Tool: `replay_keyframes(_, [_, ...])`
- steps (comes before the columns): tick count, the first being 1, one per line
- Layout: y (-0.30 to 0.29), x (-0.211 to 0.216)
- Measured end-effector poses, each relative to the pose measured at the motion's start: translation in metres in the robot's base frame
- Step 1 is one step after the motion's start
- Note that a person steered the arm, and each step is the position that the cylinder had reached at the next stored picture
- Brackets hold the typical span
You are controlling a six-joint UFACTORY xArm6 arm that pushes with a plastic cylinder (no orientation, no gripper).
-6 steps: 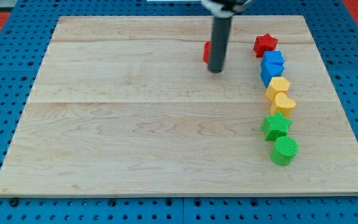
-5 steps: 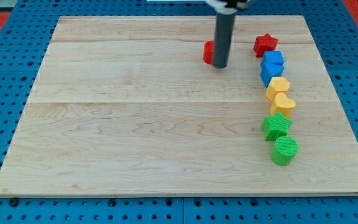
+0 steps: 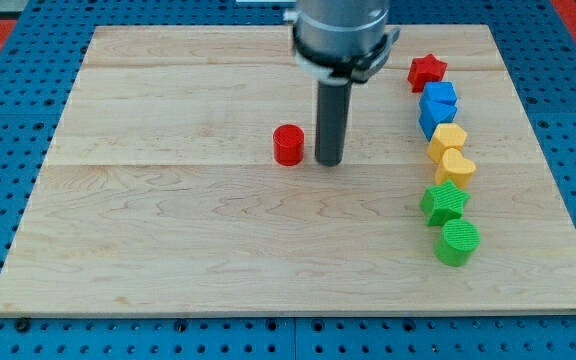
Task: Push the red circle to the left side of the board
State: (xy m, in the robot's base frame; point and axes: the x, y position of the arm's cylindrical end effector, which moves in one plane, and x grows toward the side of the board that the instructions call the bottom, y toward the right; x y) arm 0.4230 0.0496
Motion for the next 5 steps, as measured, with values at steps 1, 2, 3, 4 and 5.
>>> replay_keyframes(1, [-0.012,-0.021])
replay_keyframes(2, [-0.078,0.010])
replay_keyframes(3, [-0.115,0.023])
replay_keyframes(4, [-0.130,0.015])
replay_keyframes(5, [-0.156,0.015])
